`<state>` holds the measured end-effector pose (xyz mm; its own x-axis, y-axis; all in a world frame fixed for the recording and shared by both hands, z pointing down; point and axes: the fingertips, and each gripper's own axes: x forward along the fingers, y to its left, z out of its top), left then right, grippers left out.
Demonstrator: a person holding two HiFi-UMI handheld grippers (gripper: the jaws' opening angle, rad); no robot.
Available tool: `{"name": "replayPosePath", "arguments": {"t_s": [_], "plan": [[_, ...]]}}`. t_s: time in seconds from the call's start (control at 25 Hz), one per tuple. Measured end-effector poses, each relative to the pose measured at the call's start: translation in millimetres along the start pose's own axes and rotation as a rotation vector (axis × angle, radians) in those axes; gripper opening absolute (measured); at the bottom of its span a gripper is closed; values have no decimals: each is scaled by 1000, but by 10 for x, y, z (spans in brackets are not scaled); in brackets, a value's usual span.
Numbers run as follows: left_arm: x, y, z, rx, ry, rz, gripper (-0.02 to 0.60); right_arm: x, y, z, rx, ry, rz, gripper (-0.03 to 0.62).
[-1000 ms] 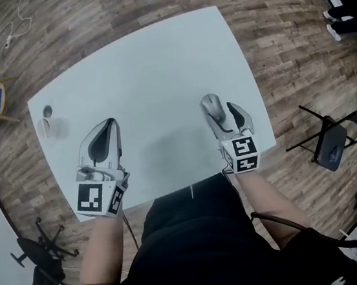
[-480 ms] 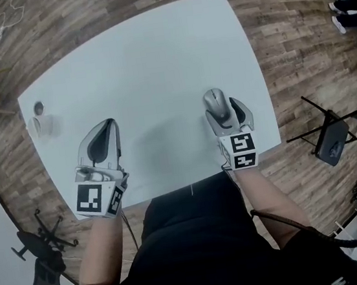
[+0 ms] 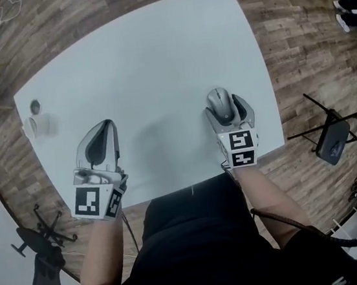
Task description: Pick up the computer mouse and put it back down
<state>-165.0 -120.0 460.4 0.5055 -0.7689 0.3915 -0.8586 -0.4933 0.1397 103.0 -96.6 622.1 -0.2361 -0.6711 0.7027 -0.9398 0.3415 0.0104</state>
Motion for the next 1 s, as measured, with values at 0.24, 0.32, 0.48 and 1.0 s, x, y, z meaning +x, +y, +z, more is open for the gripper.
{"name": "replayPosePath", "arguments": {"t_s": [0.24, 0.32, 0.48, 1.0], "plan": [[-2, 0, -59, -18, 9, 2, 5, 35, -12, 4, 13, 7, 10, 360], [-15, -2, -76, -22, 13, 4, 3, 30, -4, 4, 23, 7, 14, 360], [-36, 16, -96, -30, 18, 10, 5, 20, -2, 27, 24, 4, 15, 360], [-138, -11, -154, -38, 17, 22, 4, 6, -14, 26, 12, 4, 26, 333]]}}
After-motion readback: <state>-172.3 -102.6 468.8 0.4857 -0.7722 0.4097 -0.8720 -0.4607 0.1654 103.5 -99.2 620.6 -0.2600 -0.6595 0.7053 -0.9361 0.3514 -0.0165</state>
